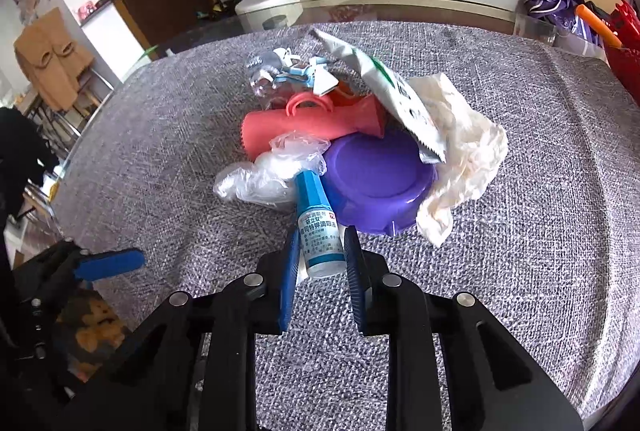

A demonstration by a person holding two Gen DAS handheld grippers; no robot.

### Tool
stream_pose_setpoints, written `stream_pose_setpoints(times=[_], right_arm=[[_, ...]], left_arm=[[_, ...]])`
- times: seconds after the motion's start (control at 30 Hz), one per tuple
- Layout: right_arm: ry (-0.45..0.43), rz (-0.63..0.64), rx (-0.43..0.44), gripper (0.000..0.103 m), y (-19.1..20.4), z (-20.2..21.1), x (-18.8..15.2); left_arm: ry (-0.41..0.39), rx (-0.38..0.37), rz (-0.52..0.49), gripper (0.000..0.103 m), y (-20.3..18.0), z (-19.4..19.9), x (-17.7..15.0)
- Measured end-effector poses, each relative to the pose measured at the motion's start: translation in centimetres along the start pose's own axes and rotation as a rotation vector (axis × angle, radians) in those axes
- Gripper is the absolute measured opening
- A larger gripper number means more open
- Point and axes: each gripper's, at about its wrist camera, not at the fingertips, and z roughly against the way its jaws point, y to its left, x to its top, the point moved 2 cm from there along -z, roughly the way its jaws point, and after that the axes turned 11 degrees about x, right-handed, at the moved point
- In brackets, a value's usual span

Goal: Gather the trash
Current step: 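Grasp the white tube with the left tool while the right tool grasps the small bottle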

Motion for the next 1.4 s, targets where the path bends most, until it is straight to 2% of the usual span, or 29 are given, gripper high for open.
stream_pose_setpoints(times=[0.17,0.27,0.33,0.67,0.77,0.83,0.87,0.9,1.07,1.27,1.4], right_arm=[[-0.044,-0.017,0.001,0.022,-1.2,1.9,0.5],[-0.062,-0.030,-0.001,0.022,-1.9,2.5,0.9],[-0.073,-0.037,-0.004,0.021,-2.2,2.7,1.0],[-0.100,-0.066,0.019,0.020,-3.2,3.7,1.3],[-0.110,-0.073,0.018,0.020,-3.7,4.1,1.1],[-0.114,-0.075,0.017,0.020,-4.0,4.4,0.9],[-0.115,-0.075,0.015,0.020,-4.0,4.5,0.8],[-0.115,-0.075,0.014,0.020,-4.2,4.6,0.7],[-0.115,-0.081,0.016,0.020,-4.8,4.9,0.1],[-0.116,-0.045,0.041,0.020,-3.2,5.6,-0.6],[-0.129,-0.018,0.040,0.020,-1.5,6.6,-1.1]], left_arm=[[0.004,-0.019,-0.022,0.079,-1.2,-1.3,1.0],[-0.008,-0.019,-0.046,0.068,-2.2,-1.8,1.6],[-0.009,-0.049,-0.058,0.057,-2.9,-2.1,2.1],[-0.027,-0.122,-0.090,0.049,-6.1,-2.8,3.7],[-0.034,-0.131,-0.110,0.043,-6.9,-2.9,3.8],[-0.042,-0.127,-0.118,0.030,-7.2,-3.0,3.8],[-0.046,-0.124,-0.121,0.027,-7.2,-3.0,3.7],[-0.045,-0.127,-0.124,0.018,-7.3,-3.0,3.7],[-0.060,-0.105,-0.166,0.012,-7.9,-2.7,3.1],[-0.067,-0.063,-0.121,0.012,-6.2,-1.3,1.9],[-0.099,-0.025,-0.099,0.012,-4.8,1.3,1.1]])
